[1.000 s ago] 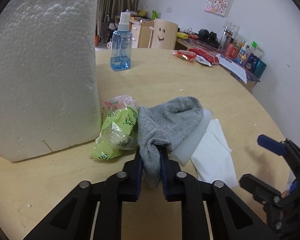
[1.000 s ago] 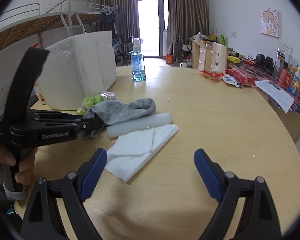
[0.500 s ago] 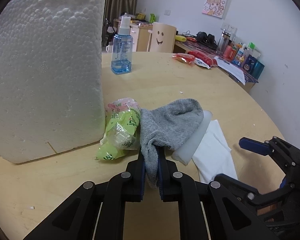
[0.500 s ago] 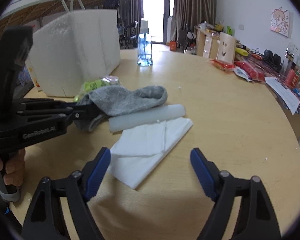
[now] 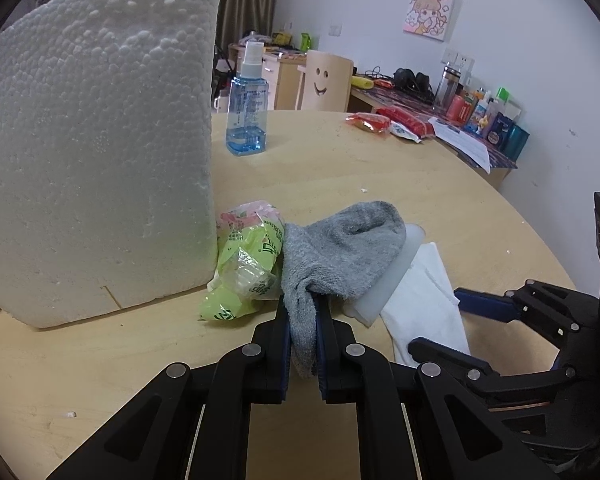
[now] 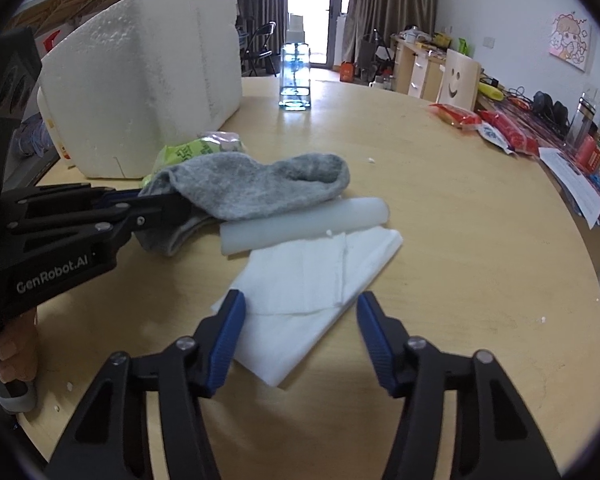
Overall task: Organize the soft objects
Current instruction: 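Lift the grey sock with the left tool while the right tool closes on the white cloth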
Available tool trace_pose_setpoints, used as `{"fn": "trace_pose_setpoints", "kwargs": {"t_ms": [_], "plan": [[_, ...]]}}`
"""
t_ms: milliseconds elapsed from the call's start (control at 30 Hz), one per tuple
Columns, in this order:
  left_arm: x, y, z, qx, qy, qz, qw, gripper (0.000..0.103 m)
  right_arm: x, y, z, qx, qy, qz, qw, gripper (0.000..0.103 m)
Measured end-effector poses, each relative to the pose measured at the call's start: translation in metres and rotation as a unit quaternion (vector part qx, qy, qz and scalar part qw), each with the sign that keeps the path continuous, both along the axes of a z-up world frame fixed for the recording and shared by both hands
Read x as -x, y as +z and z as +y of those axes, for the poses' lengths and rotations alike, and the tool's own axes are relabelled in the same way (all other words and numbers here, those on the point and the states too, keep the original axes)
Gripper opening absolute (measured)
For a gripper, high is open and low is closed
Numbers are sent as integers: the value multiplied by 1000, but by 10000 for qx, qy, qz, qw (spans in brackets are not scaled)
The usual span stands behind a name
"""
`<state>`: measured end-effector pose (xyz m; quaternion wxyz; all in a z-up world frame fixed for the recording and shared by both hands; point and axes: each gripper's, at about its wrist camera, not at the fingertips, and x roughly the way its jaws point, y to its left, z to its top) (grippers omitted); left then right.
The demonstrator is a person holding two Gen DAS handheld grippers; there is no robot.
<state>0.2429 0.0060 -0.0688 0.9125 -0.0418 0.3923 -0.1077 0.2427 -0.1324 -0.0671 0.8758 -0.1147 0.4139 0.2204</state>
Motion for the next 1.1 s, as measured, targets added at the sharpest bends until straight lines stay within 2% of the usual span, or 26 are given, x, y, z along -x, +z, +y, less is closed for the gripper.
{"fn": "trace_pose_setpoints", "kwargs": {"t_ms": [100, 267, 333, 400, 500, 800, 1100], "plan": [[1, 1, 1, 1, 5, -31, 10000, 11, 1, 1, 4, 24, 51, 58, 10000, 51], [3, 3, 2, 12, 7, -95, 10000, 11, 1, 1, 6, 4, 7, 136, 9999, 45], [5, 4, 2, 18, 1, -142, 9999, 11, 2, 3, 6, -4, -12, 173, 9999, 27], [7, 6, 3, 24, -9, -194, 9998, 11, 1, 3, 5, -40, -49, 220, 9997, 18], [9, 9, 3, 37, -26, -269, 9996, 11, 4, 3, 7, 24, -51, 174, 9998, 12], [14, 14, 5, 147, -115, -396, 9990, 11, 13, 16, -6, -264, -234, 36, 9994, 9], [29, 29, 8, 205, -151, -631, 9977, 11, 25, 39, -29, -495, -500, -340, 9969, 7]]}}
